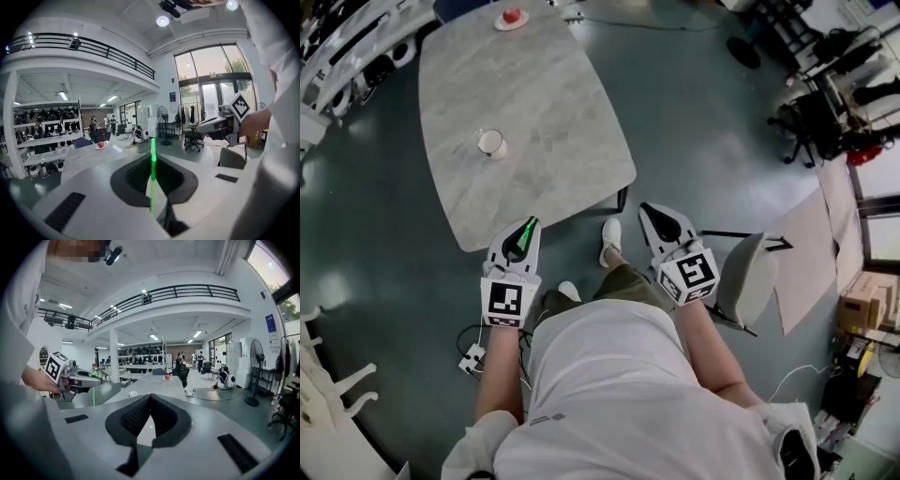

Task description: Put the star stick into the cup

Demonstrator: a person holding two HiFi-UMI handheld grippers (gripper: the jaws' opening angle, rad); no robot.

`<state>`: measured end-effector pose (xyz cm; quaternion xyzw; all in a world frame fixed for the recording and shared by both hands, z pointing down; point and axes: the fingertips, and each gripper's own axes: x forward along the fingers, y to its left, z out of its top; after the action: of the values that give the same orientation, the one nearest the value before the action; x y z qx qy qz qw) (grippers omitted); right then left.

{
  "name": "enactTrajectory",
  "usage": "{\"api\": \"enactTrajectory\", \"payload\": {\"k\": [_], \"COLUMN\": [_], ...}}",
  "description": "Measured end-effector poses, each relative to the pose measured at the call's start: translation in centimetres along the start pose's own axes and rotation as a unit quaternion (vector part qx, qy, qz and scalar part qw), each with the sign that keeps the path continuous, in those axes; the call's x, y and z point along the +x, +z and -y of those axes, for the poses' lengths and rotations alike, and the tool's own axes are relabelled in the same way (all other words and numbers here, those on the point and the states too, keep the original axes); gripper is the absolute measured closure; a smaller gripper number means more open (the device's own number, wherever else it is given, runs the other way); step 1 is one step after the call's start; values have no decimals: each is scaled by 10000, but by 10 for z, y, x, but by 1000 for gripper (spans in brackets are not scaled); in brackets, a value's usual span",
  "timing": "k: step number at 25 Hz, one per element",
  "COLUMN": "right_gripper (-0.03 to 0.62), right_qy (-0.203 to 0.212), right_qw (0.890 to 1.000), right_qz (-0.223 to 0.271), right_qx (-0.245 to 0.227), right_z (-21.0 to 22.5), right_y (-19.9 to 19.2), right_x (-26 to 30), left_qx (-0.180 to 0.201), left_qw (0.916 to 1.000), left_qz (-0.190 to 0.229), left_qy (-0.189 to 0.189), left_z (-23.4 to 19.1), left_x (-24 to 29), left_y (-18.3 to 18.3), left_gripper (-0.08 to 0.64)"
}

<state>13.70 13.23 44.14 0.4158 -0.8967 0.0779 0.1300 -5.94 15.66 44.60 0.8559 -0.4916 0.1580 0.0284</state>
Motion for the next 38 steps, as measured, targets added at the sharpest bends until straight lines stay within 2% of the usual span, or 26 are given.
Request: {"api": "enactTrajectory", "payload": {"k": [12, 19, 26, 32, 38], "right_gripper": [581, 581, 581, 581, 581], "right_qy": [652, 1009, 1390, 1656, 1882], "right_qw": [9977, 9948, 9902, 9858, 9814], "right_qz": [180, 124, -89, -195, -301], "right_qx": [41, 61, -13, -195, -233], "right_z": [137, 177, 177, 152, 117], "right_y": [41, 45, 48, 61, 68], "right_x": [85, 116, 153, 189, 222], "left_qx": [18, -94, -290, -520, -577], "left_qw": [9985, 9960, 9929, 9899, 9865], "left_qz": [-208, -219, -149, 15, 70], "left_qy": [510, 856, 1140, 1320, 1533], "left_z": [-26, -40, -69, -107, -147], "left_x": [144, 191, 207, 196, 170], "left_y": [61, 78, 82, 84, 79], "left_gripper": [546, 546, 546, 546, 546]}}
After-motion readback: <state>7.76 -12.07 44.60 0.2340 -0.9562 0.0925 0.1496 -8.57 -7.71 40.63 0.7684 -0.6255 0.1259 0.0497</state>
